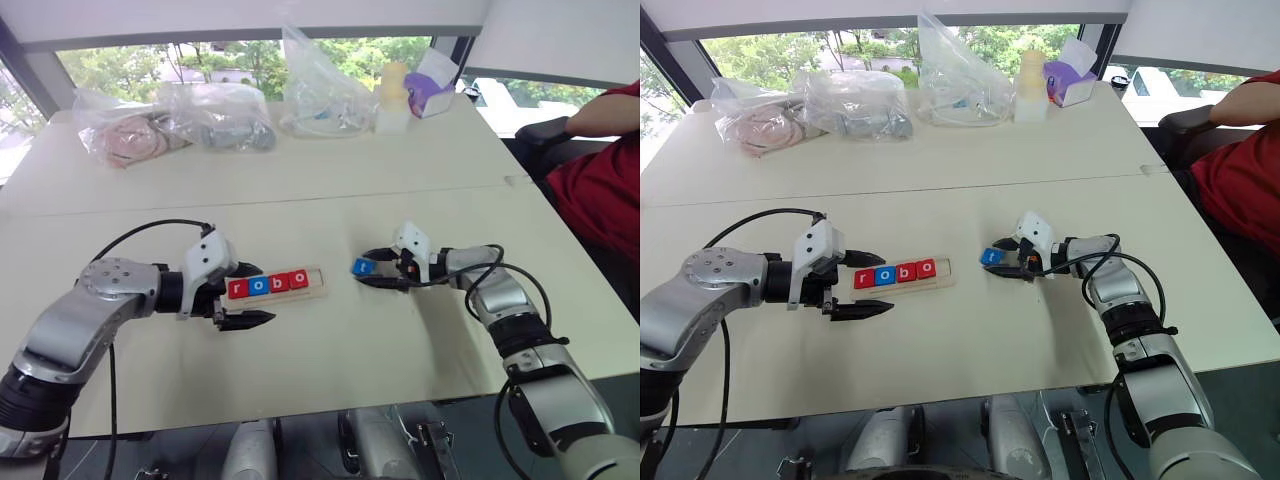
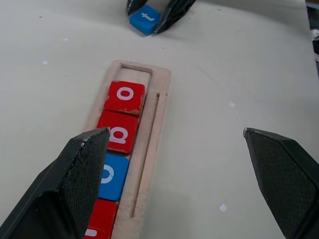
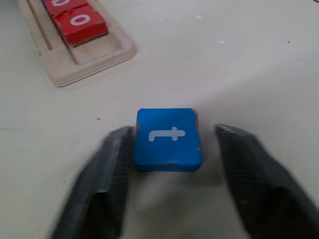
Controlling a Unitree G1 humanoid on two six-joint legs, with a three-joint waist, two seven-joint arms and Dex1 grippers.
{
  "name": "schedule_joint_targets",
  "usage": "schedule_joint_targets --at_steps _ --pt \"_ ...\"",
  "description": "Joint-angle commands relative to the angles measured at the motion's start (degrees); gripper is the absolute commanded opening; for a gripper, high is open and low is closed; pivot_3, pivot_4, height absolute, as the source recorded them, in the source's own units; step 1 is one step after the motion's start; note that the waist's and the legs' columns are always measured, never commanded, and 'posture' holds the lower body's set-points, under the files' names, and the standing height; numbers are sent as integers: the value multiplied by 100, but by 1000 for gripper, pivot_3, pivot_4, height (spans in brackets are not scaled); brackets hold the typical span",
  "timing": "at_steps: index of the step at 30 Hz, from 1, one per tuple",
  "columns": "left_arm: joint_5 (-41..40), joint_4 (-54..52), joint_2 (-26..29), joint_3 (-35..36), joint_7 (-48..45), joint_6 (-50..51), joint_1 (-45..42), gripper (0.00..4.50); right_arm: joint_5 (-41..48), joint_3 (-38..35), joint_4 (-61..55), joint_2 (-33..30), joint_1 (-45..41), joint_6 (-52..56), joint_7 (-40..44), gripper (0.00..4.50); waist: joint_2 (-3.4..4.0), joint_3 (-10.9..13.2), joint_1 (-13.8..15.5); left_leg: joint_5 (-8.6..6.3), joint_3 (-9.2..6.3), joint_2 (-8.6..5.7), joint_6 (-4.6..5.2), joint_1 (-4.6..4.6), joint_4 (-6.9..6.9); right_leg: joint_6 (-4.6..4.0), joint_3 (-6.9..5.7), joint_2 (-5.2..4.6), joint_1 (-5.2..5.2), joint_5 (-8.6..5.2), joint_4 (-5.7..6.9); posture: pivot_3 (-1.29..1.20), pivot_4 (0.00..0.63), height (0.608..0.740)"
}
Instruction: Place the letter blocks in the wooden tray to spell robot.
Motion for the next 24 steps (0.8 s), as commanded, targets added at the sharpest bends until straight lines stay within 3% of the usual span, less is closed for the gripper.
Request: schedule_joint_targets --at_steps 1,10,24 --pt "7 -62 103 153 -41 -61 -43 4500 7 -69 11 18 -76 -15 83 1171 0 0 -1 0 1 0 0 0 0 0 0 0 0 0 0 0 150 740" --pt "150 398 503 387 -376 -387 213 4500 239 351 -1262 219 -395 707 792 1171 1 1 -10 0 3 2 0 6 0 1 1 2 -6 0 21 0 150 740" --pt "73 293 275 563 28 -290 350 4500 -454 892 486 771 -1338 -250 1068 1171 1 0 7 1 6 0 -1 3 11 1 0 -4 -11 0 35 0 150 740"
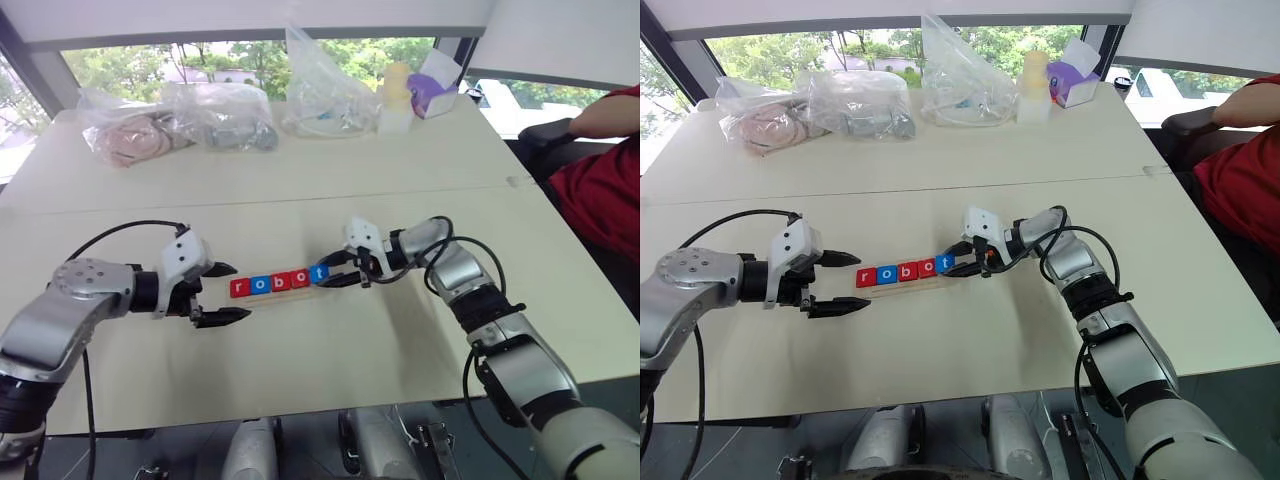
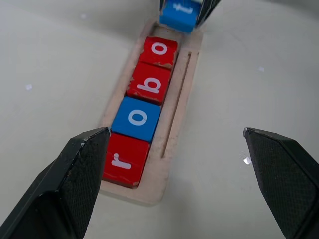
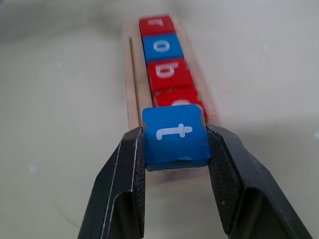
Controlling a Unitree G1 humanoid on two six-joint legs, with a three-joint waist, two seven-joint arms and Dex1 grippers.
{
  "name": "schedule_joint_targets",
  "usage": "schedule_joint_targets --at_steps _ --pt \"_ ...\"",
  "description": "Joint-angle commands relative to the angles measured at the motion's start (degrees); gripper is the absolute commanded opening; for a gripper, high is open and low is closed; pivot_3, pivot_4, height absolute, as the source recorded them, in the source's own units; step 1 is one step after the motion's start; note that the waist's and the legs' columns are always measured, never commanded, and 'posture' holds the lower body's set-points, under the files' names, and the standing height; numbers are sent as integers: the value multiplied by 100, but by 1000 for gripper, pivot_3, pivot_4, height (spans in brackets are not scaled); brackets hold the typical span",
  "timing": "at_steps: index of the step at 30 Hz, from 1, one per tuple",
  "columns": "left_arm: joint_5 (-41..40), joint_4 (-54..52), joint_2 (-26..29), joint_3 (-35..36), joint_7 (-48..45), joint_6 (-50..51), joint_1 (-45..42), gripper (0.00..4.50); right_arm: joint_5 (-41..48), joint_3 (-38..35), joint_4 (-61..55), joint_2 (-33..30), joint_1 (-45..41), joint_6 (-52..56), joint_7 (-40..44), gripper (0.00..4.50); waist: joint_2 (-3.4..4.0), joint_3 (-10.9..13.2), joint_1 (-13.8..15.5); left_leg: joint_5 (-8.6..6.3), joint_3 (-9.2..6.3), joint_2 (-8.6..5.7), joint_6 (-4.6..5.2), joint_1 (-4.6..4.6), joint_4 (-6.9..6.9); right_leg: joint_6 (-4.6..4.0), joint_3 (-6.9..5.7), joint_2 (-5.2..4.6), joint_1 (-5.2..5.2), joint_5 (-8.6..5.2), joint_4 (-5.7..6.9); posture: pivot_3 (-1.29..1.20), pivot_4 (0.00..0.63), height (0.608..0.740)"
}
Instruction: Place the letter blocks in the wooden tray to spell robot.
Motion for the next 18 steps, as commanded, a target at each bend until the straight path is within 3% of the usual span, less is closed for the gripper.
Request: schedule_joint_targets --at_steps 1,7,18 --pt "-50 -163 -12 219 75 -15 28 4500 -123 -55 262 74 -292 -311 16 1171 0 0 -9 0 -1 0 0 0 0 0 0 0 0 0 1 0 150 740" --pt "-50 -165 -37 244 129 -17 20 4500 -244 -125 839 212 -528 -572 -12 1171 0 0 -10 0 -2 1 -1 3 -2 0 0 2 -1 0 6 0 150 740" --pt "9 -133 -86 189 201 -61 46 4500 -236 -164 874 421 -482 -481 96 1171 0 0 -12 1 -1 1 -2 3 -1 0 0 1 -1 1 8 0 150 740"
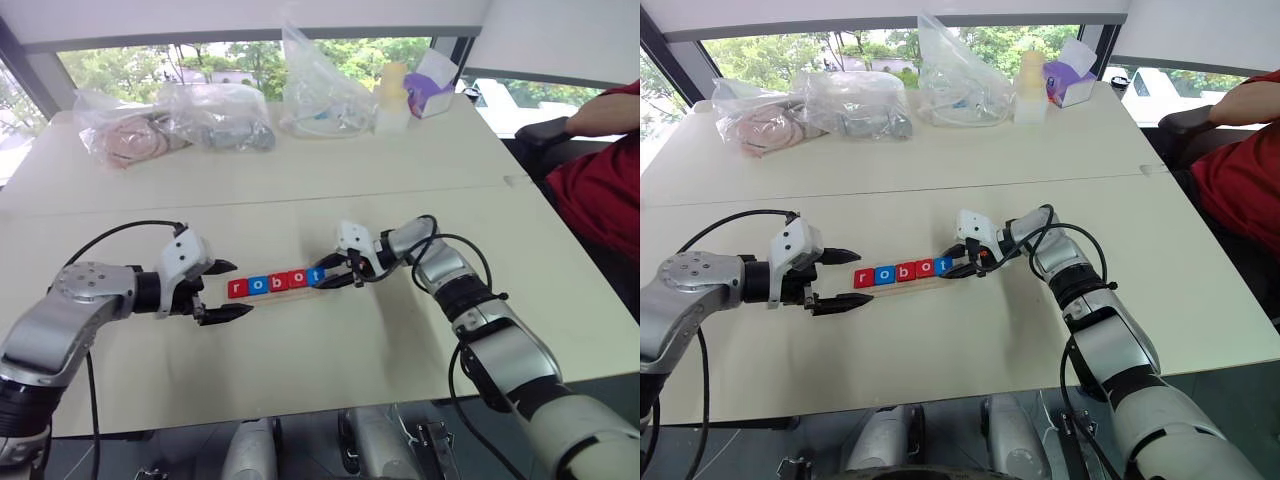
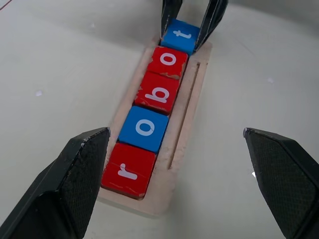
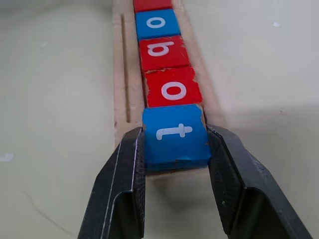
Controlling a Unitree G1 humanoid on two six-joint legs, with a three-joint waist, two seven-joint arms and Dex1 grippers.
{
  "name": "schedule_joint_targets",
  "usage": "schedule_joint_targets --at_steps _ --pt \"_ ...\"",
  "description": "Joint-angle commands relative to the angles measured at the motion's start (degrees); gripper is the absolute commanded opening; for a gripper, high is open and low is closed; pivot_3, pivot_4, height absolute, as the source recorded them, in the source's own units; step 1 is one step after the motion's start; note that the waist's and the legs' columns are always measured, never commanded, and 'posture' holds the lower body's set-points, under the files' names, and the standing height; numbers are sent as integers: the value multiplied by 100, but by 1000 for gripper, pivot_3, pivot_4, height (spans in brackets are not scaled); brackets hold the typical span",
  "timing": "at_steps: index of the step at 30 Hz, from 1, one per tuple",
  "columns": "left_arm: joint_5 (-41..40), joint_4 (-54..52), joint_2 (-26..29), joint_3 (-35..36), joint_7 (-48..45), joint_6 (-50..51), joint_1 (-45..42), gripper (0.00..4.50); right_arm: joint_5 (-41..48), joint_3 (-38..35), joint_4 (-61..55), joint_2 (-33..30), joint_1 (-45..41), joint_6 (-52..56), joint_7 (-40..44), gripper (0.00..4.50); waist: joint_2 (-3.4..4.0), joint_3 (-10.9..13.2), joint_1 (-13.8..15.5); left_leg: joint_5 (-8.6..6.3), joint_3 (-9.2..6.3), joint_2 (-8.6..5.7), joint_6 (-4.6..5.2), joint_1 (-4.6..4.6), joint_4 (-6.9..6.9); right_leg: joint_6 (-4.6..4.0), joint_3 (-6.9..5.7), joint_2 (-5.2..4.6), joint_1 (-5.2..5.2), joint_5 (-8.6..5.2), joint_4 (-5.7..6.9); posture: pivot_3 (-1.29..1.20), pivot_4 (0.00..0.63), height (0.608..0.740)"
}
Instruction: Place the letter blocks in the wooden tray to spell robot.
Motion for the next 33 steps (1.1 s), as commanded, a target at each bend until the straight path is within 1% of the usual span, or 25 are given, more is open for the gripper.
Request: schedule_joint_targets --at_steps 1,13,15,16,19,20,27,29,33 --pt "15 -93 -8 127 32 -66 14 4500 72 -164 -48 70 -78 14 -11 1171 0 0 3 0 0 0 0 0 0 0 0 0 0 0 1 0 150 740" --pt "51 -71 -64 88 89 -94 -30 4500 26 -186 62 199 0 0 -168 1171 0 0 2 0 -1 0 -1 0 0 0 0 0 0 0 1 0 150 740" --pt "57 -63 -71 68 93 -100 -44 4500 14 -189 85 208 7 -6 -204 2220 0 0 2 0 -1 0 -1 0 0 0 0 0 0 0 1 0 150 740" --pt "58 -64 -69 68 89 -100 -43 4500 7 -189 84 209 11 -17 -230 2621 0 0 2 0 -1 0 -1 0 0 0 0 0 0 0 1 0 150 740" --pt "60 -62 -61 67 76 -97 -45 4500 -13 -252 15 167 14 -143 -416 4125 0 0 4 1 -1 0 -1 0 0 0 0 0 0 0 2 0 150 740" --pt "61 -61 -60 65 74 -95 -46 4500 -5 -277 -12 152 13 -160 -463 4473 0 0 4 1 -1 0 -2 0 0 0 0 0 0 0 2 0 150 740" --pt "32 -79 -55 101 80 -66 -3 4500 168 -510 -686 -92 275 197 -499 4473 0 0 10 2 0 -1 -3 -1 1 0 0 -2 1 0 1 0 150 740" --pt "36 -66 -74 82 87 -66 -15 4500 152 -545 -721 -88 317 221 -533 4473 0 0 -5 2 0 0 -3 1 0 0 0 0 0 0 4 0 150 740" --pt "34 -70 -105 55 95 -52 -43 4500 37 -596 -388 -3 225 25 -815 4473 0 0 -1 2 -1 0 -3 3 -1 0 0 1 0 0 7 0 150 740"
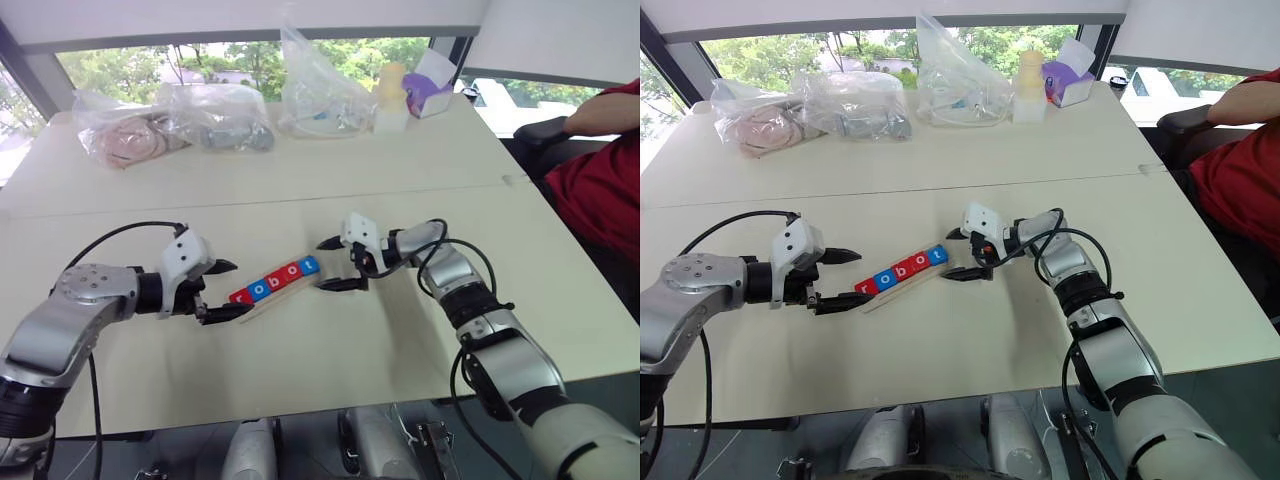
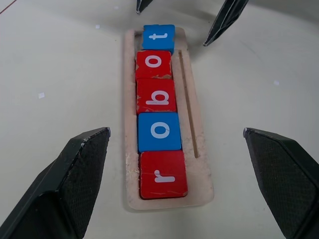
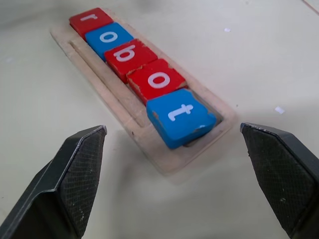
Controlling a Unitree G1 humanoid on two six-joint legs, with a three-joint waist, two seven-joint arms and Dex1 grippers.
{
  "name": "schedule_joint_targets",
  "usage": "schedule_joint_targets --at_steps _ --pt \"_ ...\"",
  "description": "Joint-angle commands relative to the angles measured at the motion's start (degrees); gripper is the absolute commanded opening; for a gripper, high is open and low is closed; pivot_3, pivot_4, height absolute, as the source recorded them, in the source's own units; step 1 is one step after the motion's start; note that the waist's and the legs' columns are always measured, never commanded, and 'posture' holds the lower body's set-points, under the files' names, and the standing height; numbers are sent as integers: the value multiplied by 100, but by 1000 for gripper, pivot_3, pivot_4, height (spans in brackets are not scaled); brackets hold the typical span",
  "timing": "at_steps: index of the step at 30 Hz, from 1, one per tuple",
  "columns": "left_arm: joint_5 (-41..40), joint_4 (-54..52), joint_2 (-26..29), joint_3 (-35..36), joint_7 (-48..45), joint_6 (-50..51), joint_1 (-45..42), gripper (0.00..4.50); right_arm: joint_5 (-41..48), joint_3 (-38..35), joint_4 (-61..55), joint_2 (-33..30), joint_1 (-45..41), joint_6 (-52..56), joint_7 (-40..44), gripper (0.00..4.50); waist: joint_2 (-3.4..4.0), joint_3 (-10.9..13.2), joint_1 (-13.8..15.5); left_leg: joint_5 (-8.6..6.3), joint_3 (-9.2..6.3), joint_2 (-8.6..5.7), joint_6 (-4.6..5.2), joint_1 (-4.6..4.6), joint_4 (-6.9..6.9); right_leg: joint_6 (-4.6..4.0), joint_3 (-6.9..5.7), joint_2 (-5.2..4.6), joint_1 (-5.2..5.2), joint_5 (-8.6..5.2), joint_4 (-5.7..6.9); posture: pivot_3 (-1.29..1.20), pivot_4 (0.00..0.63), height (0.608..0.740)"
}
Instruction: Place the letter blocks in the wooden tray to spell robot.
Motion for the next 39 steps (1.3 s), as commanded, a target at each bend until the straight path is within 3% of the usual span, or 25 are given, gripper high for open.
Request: schedule_joint_targets --at_steps 1,16,28,32,39 --pt "-1 -87 -6 63 -14 -38 -63 4500 19 -154 189 73 -192 -213 -222 4473 0 0 4 0 0 0 0 0 1 0 0 0 0 0 0 0 150 740" --pt "9 -240 27 101 41 19 95 4500 -133 -199 1217 296 -677 -819 -573 4473 0 0 4 1 0 0 -2 -1 0 0 0 -2 0 0 0 0 150 740" --pt "0 -220 61 137 5 23 120 4500 -174 -296 1193 211 -623 -1023 -615 4473 0 0 5 1 0 0 -2 -1 0 0 0 -2 0 0 0 0 150 740" --pt "-58 -277 52 179 9 60 157 4500 -11 -318 377 -11 -249 -741 -268 4473 0 0 13 1 0 0 -2 -1 -1 0 0 -2 0 0 -1 0 150 740" --pt "-449 -697 147 1106 73 313 979 4500 812 -855 -3106 -836 1421 1290 -445 4473 0 0 22 1 -6 1 -2 -4 -1 0 -1 -6 0 0 0 0 150 740"
